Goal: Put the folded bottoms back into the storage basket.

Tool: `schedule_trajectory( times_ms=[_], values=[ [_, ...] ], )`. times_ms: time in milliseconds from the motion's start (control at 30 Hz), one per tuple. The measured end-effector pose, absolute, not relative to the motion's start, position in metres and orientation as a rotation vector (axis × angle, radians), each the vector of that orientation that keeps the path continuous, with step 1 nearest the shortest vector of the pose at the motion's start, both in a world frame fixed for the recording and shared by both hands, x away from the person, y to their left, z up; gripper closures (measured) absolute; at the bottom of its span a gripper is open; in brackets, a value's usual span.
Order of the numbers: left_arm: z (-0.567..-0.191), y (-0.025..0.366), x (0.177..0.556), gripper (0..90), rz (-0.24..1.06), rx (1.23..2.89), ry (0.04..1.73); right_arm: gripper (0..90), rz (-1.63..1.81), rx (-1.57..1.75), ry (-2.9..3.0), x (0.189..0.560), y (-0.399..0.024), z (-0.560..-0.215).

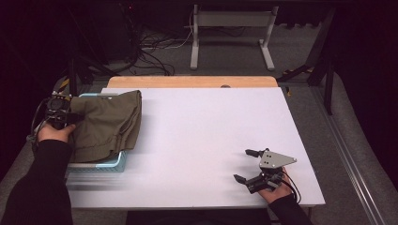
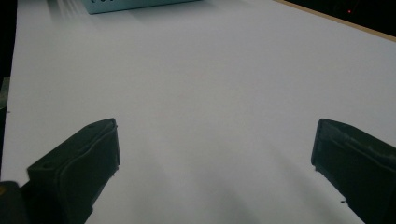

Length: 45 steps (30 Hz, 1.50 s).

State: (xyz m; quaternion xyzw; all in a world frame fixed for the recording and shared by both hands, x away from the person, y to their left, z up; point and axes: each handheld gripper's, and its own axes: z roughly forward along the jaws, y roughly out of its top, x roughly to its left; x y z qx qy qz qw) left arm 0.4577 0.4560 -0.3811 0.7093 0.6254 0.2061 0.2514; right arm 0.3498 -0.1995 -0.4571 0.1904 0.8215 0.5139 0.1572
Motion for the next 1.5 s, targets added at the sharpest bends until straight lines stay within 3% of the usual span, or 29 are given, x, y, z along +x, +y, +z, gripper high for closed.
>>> schedule_trajectory(
  times_ms=[367, 433, 633, 800, 1067, 1400, 1500],
  values=[
    [-0.381, 0.458, 0.454, 76.0, 0.566, 1.915, 1.713, 1.7, 1.472, 0.543, 2.351, 0.350, -0.200, -0.457],
    [-0.379, 0.459, 0.451, 66.7, 0.586, 1.906, 1.712, 1.7, 1.472, 0.541, 2.352, 0.350, -0.199, -0.457],
    [-0.365, 0.461, 0.442, 54.1, 0.651, 1.819, 1.686, 1.7, 1.472, 0.541, 2.349, 0.350, -0.199, -0.457],
    [-0.352, 0.449, 0.438, 50.9, 0.658, 1.783, 1.627, 1.7, 1.472, 0.541, 2.349, 0.350, -0.199, -0.457],
    [-0.338, 0.407, 0.439, 63.1, 0.615, 1.834, 1.492, 1.7, 1.473, 0.539, 2.349, 0.350, -0.199, -0.457],
    [-0.343, 0.373, 0.453, 71.5, 0.613, 1.882, 1.439, 2.0, 1.474, 0.538, 2.353, 0.350, -0.199, -0.457],
    [-0.349, 0.364, 0.462, 82.2, 0.585, 1.877, 1.453, 2.1, 1.476, 0.537, 2.354, 0.349, -0.199, -0.457]
  ],
)
